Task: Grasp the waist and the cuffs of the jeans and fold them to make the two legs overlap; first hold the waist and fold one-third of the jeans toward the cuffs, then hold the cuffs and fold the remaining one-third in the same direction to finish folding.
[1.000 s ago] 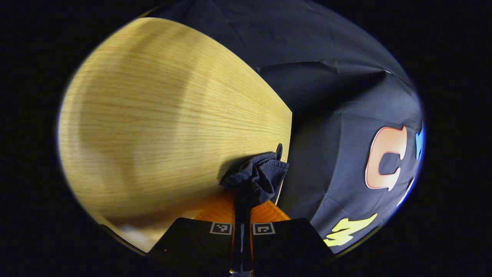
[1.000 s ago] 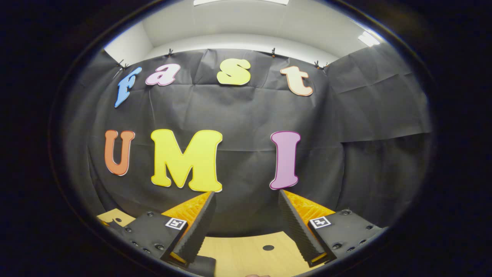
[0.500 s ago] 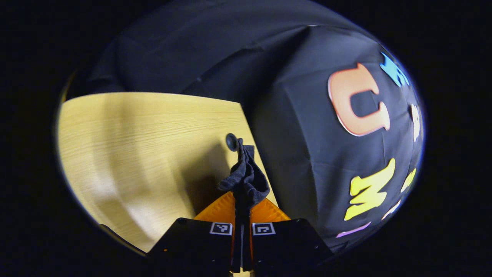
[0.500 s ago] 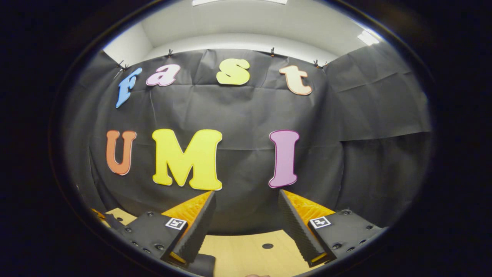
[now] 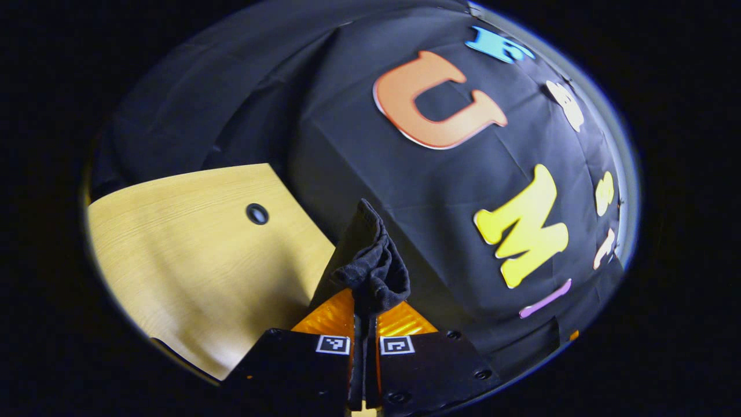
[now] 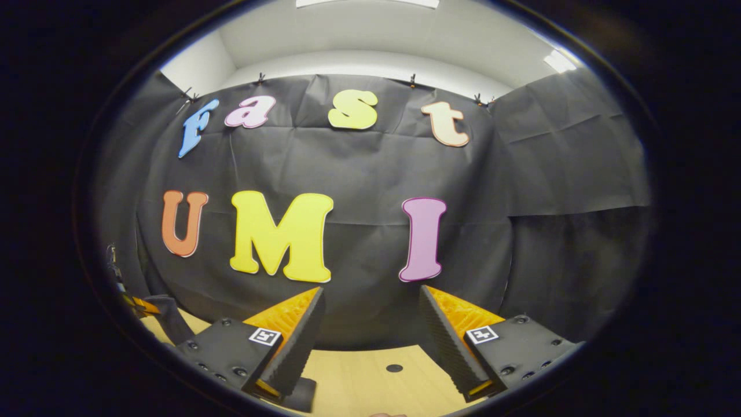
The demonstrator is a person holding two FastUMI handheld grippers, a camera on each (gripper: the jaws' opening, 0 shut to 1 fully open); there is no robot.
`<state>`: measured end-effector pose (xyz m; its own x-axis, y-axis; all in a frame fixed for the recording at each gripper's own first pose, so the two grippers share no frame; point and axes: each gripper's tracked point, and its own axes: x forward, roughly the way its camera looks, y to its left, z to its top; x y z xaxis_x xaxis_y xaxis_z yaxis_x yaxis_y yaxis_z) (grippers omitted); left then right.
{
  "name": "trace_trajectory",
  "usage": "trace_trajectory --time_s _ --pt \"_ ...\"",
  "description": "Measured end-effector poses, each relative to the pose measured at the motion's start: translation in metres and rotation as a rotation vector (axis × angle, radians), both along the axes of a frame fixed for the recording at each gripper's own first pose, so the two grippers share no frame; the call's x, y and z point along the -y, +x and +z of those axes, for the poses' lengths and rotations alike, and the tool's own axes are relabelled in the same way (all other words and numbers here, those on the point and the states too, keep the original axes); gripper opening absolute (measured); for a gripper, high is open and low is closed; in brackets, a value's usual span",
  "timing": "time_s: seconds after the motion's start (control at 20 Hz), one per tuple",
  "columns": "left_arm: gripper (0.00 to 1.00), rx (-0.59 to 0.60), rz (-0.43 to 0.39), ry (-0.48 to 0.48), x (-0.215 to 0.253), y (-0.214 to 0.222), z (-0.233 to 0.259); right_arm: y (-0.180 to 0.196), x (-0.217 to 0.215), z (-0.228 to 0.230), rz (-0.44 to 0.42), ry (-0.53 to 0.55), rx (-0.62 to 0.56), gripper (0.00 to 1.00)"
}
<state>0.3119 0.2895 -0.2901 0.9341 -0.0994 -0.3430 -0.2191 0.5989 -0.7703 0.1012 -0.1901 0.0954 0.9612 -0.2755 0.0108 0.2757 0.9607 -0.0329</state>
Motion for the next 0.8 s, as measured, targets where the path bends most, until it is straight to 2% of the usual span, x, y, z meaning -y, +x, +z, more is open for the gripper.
trace_trajectory --time_s 0.1,0.15,0.2,0.25,0.3,0.4,0.5,0.55,0.6,0.8 --pt "0.05 0.017 -0.087 0.058 0.032 0.001 0.008 -0.006 -0.003 -0.001 0.013 -0.010 -0.002 0.96" --pt "0.05 0.019 -0.129 0.093 0.050 0.000 0.011 -0.009 -0.004 0.000 0.014 -0.026 -0.001 1.00" --pt "0.05 0.023 -0.168 0.125 0.066 0.000 0.011 -0.011 -0.003 0.000 0.013 -0.041 -0.001 0.98" --pt "0.05 0.028 -0.205 0.166 0.083 -0.001 0.010 -0.013 -0.003 0.000 0.014 -0.047 -0.005 0.96" --pt "0.05 0.031 -0.243 0.211 0.100 -0.001 0.009 -0.015 -0.002 -0.001 0.014 -0.047 -0.009 0.99" --pt "0.05 0.039 -0.334 0.311 0.136 -0.005 0.004 -0.020 0.002 -0.004 0.007 -0.036 -0.014 0.99" --pt "0.05 0.050 -0.431 0.419 0.167 -0.005 -0.007 -0.022 0.002 -0.006 0.009 -0.027 -0.019 1.00" --pt "0.05 0.050 -0.474 0.460 0.182 -0.007 -0.015 -0.024 0.002 -0.006 0.006 -0.033 -0.021 1.00" --pt "0.05 0.047 -0.513 0.487 0.197 -0.012 -0.024 -0.026 0.004 -0.006 0.002 -0.040 -0.022 0.96" --pt "0.05 0.022 -0.673 0.640 0.240 -0.035 -0.071 -0.033 0.011 -0.008 -0.008 -0.026 -0.024 0.96"
